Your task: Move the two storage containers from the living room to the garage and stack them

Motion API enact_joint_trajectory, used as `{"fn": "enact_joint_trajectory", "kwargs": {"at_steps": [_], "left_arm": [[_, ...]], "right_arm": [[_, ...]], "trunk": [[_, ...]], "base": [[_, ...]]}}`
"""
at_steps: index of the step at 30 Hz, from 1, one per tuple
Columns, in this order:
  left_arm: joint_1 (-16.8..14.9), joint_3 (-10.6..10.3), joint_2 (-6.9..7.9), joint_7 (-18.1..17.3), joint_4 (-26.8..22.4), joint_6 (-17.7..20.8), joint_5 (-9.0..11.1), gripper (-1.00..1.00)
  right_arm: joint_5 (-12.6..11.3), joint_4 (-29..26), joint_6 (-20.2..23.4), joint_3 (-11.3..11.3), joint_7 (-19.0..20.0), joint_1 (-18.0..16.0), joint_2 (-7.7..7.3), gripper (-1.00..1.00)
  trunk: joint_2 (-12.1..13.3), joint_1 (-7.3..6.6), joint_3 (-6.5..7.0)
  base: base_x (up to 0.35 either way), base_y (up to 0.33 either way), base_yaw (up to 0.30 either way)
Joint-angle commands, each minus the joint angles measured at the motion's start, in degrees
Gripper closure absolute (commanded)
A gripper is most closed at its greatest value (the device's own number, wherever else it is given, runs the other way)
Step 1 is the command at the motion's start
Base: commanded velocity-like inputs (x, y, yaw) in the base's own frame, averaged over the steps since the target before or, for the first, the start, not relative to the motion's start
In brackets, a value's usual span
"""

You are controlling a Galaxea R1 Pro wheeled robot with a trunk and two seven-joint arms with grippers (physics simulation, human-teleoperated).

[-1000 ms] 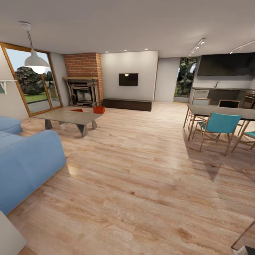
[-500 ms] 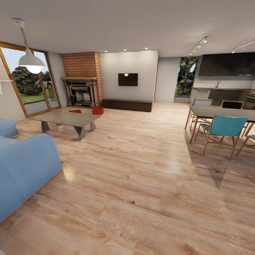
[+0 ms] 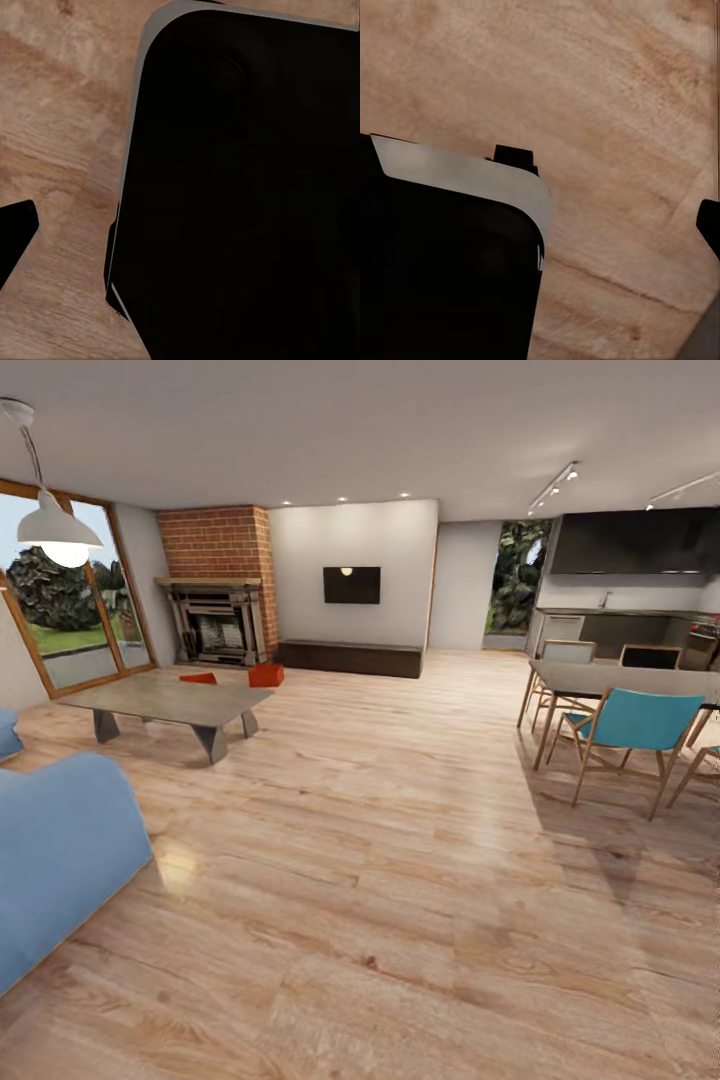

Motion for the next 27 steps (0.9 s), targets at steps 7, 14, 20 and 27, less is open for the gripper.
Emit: {"fn": "enact_joint_trajectory", "kwargs": {"at_steps": [7, 14, 20, 27], "left_arm": [[-0.02, 0.07, 0.0, 0.02, 0.02, -0.15, 0.29, -1.0], [-0.02, 0.07, 0.0, 0.02, 0.02, -0.15, 0.26, -1.0], [-0.02, 0.07, 0.0, 0.02, 0.02, -0.16, 0.24, -1.0], [-0.02, 0.07, 0.01, 0.0, 0.02, -0.06, 0.28, -1.0]], "right_arm": [[-0.45, 0.15, -0.24, 0.46, -0.01, -0.06, -0.01, -1.0], [-0.43, 0.15, -0.22, 0.46, -0.01, -0.06, -0.05, -1.0], [-0.37, 0.15, -0.08, 0.46, -0.01, -0.06, -0.08, -1.0], [-0.37, 0.15, -0.06, 0.46, -0.01, -0.06, -0.02, -1.0]], "trunk": [[-0.02, 0.03, -0.06], [-0.02, 0.03, -0.06], [-0.02, 0.03, -0.06], [-0.02, 0.03, -0.06]], "base": [[0.321, 0.0, -0.236], [0.321, 0.0, -0.19], [0.321, 0.0, -0.018], [0.321, 0.0, -0.001]]}}
